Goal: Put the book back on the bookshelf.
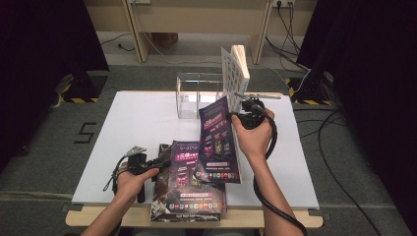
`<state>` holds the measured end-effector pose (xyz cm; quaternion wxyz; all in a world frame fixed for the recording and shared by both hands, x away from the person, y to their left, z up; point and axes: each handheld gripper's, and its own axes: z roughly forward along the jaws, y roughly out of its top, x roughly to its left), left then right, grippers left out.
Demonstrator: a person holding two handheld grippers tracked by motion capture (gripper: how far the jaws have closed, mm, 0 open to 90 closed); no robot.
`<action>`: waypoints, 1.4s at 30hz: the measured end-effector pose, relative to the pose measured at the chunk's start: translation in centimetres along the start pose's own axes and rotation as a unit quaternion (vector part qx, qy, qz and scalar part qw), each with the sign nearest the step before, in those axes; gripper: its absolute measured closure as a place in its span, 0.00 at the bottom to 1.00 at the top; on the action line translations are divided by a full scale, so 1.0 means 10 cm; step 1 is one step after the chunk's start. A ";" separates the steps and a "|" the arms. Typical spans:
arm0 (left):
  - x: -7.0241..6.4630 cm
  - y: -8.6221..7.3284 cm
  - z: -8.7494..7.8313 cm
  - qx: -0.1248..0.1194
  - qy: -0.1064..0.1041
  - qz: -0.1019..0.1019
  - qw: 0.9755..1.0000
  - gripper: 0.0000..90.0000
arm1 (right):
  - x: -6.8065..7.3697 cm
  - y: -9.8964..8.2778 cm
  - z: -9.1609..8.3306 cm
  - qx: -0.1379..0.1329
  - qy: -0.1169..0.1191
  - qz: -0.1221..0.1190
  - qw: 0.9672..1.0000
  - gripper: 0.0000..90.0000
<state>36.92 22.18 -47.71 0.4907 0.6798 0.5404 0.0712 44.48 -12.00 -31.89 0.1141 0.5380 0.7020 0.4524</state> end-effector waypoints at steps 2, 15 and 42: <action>0.00 0.00 0.00 0.002 0.000 0.001 1.000 0.63 | 0.01 0.02 0.00 -0.003 0.000 -0.001 1.000 0.92; 0.01 0.01 -0.01 -0.002 -0.001 -0.002 1.000 0.63 | 0.08 0.10 -0.02 -0.017 -0.002 -0.011 1.000 0.92; 0.02 0.02 -0.03 -0.003 -0.001 -0.004 1.000 0.63 | 0.15 0.20 -0.01 -0.030 -0.003 -0.017 0.999 0.92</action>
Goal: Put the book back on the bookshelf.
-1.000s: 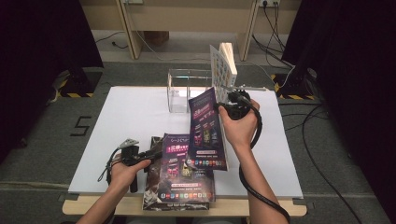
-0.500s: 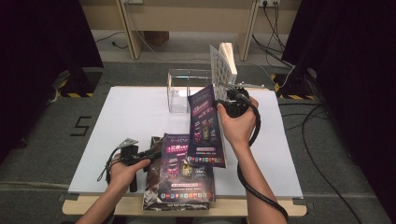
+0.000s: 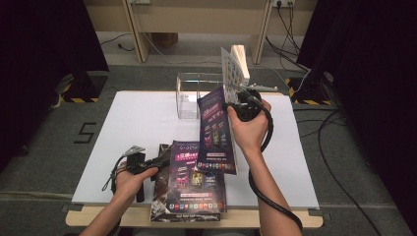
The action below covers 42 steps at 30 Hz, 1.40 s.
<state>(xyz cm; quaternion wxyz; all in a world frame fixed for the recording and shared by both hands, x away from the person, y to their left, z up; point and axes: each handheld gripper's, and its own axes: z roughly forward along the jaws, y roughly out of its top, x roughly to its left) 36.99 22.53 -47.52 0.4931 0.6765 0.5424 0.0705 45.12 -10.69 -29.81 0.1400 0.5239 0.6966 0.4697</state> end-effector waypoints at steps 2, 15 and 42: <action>0.00 0.00 0.00 -0.002 -0.001 0.000 1.000 0.63 | 0.00 0.01 0.00 -0.001 -0.001 -0.001 1.000 0.92; 0.02 0.01 -0.01 -0.005 0.000 -0.004 1.000 0.63 | 0.01 0.07 0.01 -0.009 -0.003 -0.001 1.000 0.92; 0.05 0.01 0.00 -0.002 0.001 -0.003 1.000 0.63 | 0.03 0.30 0.08 -0.036 -0.012 -0.005 0.999 0.92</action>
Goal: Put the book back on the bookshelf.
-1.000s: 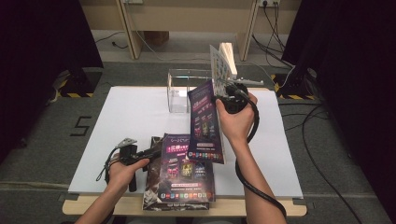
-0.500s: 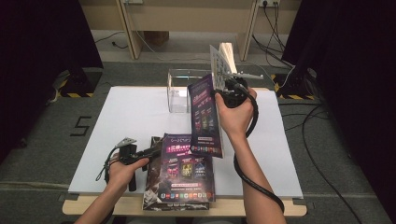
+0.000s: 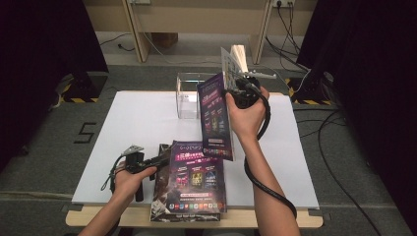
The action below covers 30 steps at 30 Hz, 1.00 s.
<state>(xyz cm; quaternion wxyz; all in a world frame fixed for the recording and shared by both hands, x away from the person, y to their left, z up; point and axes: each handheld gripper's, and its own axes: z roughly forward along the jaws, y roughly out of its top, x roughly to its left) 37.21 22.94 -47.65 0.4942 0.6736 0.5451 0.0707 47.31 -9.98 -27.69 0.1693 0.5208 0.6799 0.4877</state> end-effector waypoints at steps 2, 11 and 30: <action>0.00 0.00 0.00 0.000 0.001 -0.001 1.000 0.63 | -0.01 0.02 0.01 -0.003 -0.001 0.002 1.000 0.93; 0.01 0.00 0.00 0.001 0.001 -0.001 1.000 0.63 | -0.01 0.10 0.05 -0.020 -0.008 0.001 1.000 0.92; 0.02 -0.01 0.00 0.001 0.002 -0.003 1.000 0.63 | -0.03 0.23 0.19 -0.038 -0.017 0.004 0.999 0.92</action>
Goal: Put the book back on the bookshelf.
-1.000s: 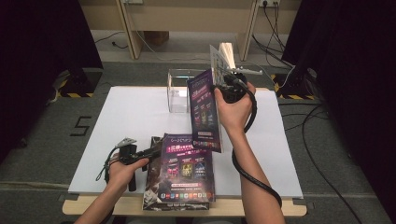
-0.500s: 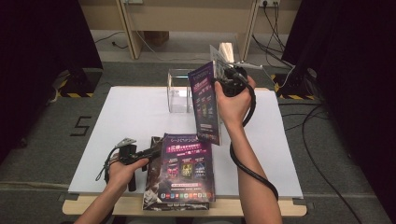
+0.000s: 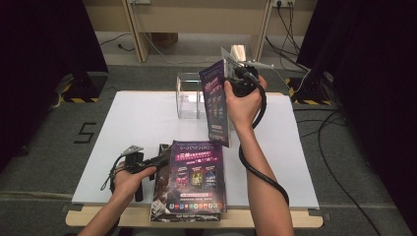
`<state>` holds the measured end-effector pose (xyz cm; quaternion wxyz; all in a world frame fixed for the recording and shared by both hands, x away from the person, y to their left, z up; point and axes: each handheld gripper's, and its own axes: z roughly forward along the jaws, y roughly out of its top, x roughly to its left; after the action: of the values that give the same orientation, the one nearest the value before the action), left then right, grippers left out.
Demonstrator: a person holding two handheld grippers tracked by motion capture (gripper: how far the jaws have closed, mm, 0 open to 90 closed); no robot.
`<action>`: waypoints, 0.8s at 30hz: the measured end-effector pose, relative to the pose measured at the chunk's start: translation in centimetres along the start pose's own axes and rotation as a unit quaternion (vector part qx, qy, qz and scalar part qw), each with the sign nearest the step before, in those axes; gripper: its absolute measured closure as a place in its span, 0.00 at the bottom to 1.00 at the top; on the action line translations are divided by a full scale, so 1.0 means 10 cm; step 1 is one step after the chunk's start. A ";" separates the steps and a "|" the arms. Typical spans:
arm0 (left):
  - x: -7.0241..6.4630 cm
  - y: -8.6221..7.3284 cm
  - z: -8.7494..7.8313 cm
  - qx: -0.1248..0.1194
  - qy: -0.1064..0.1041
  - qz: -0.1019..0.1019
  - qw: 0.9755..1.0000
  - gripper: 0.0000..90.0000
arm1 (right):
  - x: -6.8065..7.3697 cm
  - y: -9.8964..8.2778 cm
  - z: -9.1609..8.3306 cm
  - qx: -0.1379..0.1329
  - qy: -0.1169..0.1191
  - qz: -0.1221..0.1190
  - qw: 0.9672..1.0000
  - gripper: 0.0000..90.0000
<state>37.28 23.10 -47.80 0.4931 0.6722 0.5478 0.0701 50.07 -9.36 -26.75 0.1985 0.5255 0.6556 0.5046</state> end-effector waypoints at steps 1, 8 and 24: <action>0.00 0.00 0.00 0.001 0.001 0.000 1.000 0.63 | 0.00 0.00 0.01 -0.001 -0.002 0.001 1.000 0.92; 0.01 0.00 0.00 0.002 0.001 -0.001 1.000 0.63 | -0.01 0.03 0.08 -0.005 -0.008 0.000 1.000 0.92; 0.02 0.00 0.01 0.002 0.001 -0.002 1.000 0.63 | 0.01 0.12 0.25 -0.019 -0.014 -0.003 1.000 0.93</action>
<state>37.38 23.22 -47.97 0.4917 0.6722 0.5493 0.0688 52.55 -8.20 -26.66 0.2188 0.5268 0.6447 0.5088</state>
